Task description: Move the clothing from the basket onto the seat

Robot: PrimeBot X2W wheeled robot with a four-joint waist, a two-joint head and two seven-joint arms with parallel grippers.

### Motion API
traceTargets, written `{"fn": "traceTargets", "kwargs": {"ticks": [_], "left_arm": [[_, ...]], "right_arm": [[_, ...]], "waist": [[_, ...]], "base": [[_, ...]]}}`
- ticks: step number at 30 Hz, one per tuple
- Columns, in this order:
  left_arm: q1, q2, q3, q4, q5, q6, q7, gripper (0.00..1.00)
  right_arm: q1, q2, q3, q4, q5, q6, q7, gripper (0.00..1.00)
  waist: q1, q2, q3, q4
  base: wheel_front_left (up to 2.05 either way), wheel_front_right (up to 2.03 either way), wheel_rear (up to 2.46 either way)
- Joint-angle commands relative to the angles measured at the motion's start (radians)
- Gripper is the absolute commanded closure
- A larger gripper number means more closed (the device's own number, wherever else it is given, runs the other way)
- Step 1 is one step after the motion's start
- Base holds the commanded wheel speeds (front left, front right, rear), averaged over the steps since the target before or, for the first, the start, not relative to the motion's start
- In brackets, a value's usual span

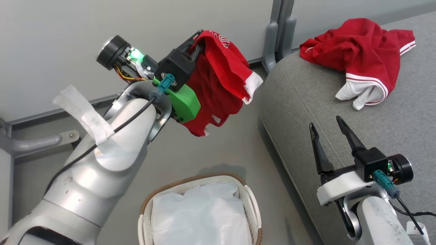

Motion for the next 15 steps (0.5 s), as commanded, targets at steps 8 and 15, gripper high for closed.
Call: {"fn": "traceTargets", "kwargs": {"ticks": [8,15], "left_arm": [[-0.08,0.016,0.006,-0.03,-0.028,-0.005,0.027,1.0],[-0.089,0.011,-0.009,-0.052,-0.049,-0.006,0.038,1.0]], "right_arm": [[0.008,-0.003,0.04,0.007,-0.005,-0.001,-0.001,0.0],[-0.031,-0.003,0.109,0.026,-0.01,-0.001,-0.001,0.0]], "waist": [[0.0001,0.0,-0.05,-0.016],[0.0001,0.0,-0.061,-0.006]], "base": [[0.0,0.0,0.0],[0.0,0.0,0.0]]}}
